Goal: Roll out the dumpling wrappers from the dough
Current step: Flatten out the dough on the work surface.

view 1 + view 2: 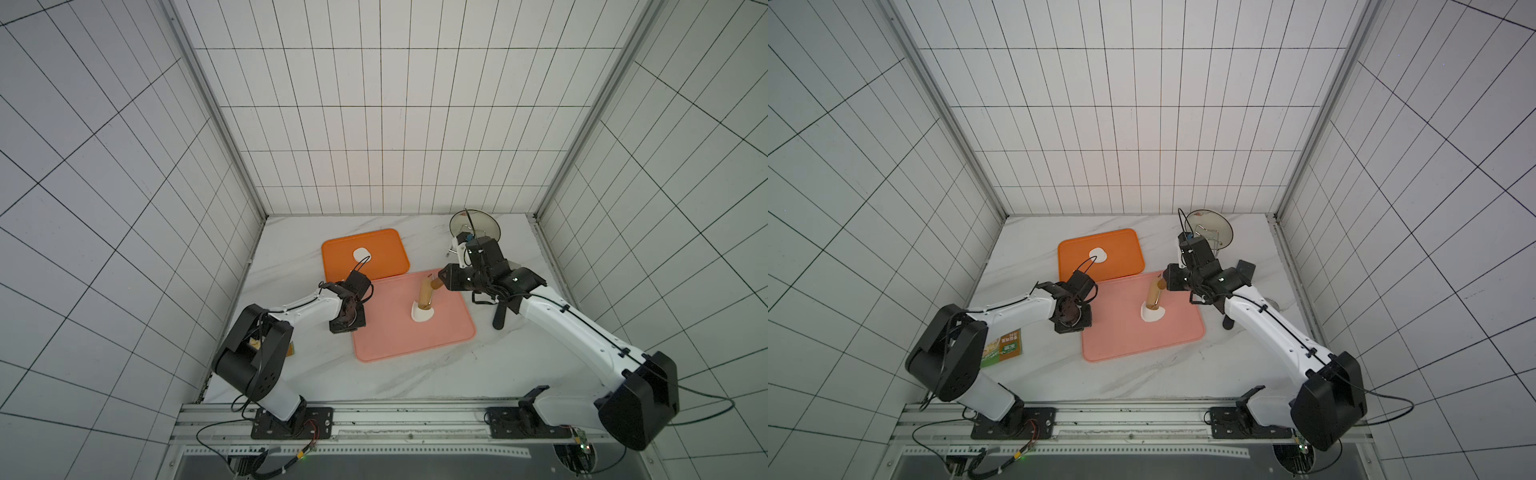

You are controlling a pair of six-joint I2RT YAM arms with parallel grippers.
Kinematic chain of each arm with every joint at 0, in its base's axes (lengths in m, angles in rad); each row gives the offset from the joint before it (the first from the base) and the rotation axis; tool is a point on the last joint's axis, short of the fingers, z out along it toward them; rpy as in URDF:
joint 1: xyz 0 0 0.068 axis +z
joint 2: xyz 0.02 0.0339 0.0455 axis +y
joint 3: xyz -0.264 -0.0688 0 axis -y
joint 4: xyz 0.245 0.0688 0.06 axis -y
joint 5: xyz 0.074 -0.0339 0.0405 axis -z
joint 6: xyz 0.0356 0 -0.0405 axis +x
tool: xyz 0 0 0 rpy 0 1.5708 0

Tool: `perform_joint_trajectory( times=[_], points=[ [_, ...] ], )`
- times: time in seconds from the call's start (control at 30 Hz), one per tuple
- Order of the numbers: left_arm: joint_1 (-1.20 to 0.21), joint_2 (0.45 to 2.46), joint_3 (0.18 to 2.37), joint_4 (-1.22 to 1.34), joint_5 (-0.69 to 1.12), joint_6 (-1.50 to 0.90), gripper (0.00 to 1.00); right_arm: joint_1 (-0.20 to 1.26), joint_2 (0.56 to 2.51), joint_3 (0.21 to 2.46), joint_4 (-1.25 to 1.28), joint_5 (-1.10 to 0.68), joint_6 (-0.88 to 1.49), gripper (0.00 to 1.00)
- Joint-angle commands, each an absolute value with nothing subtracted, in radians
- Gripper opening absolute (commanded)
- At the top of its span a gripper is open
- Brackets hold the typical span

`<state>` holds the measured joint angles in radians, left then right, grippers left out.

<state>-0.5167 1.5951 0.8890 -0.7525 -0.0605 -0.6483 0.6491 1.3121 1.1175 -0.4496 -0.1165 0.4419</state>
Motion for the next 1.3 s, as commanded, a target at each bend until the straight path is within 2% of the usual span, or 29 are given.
perform_joint_trajectory(
  times=[0.0, 0.4, 0.67, 0.87, 1.27],
  points=[
    [-0.53, 1.649, 0.866, -0.776, -0.066, -0.665, 0.0, 0.657, 1.331, 1.112, -0.402, -0.144, 0.462, 0.0],
    [-0.581, 1.707, 0.893, -0.77, -0.072, -0.684, 0.0, 0.673, 1.425, 0.953, -0.244, -0.189, 0.525, 0.0],
    [-0.604, 1.628, 0.834, -0.732, -0.066, -0.678, 0.0, 0.757, 1.44, 0.865, -0.233, -0.012, 0.576, 0.0],
    [-0.603, 1.572, 0.814, -0.715, -0.065, -0.654, 0.0, 0.778, 1.371, 0.737, -0.279, 0.11, 0.591, 0.0],
    [-0.566, 1.579, 0.819, -0.706, -0.036, -0.667, 0.0, 0.823, 1.262, 0.57, -0.396, 0.194, 0.647, 0.0]
  ],
)
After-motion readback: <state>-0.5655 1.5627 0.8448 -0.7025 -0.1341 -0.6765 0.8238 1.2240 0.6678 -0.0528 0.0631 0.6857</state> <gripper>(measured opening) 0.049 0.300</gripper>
